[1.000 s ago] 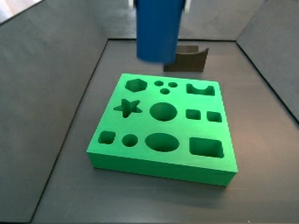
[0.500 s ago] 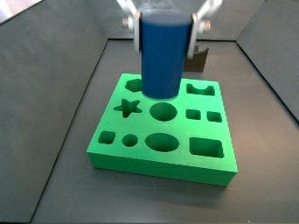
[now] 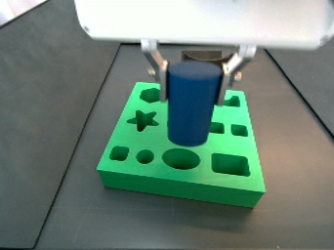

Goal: Pick up the oval object. Move up. Place the oval object on the fixture. Regrasp the oval object. Move to above the board. Insert the oval object.
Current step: Insert the oval object.

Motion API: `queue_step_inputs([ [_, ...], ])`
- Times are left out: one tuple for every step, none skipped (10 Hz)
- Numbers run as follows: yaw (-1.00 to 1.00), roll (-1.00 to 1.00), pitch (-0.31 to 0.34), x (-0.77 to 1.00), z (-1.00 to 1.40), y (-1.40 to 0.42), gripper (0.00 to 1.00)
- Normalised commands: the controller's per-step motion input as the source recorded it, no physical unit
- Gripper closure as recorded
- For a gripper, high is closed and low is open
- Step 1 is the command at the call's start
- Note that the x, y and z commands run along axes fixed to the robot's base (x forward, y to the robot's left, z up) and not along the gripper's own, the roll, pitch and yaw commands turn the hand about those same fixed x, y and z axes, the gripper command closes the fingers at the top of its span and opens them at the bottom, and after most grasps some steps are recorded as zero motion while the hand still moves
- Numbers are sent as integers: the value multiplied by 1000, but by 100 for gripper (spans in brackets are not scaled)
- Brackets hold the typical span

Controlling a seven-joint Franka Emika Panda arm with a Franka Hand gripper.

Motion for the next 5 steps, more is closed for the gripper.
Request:
queue_step_inputs([
  [0,200,-33,-69,-506,0,100],
  [0,84,-64,-149,-309,-29,100],
  [0,0,0,43,0,-11,100],
  [9,0,-76,0,-320,-131,100],
  [3,0,-99,0,-389,-194,100],
])
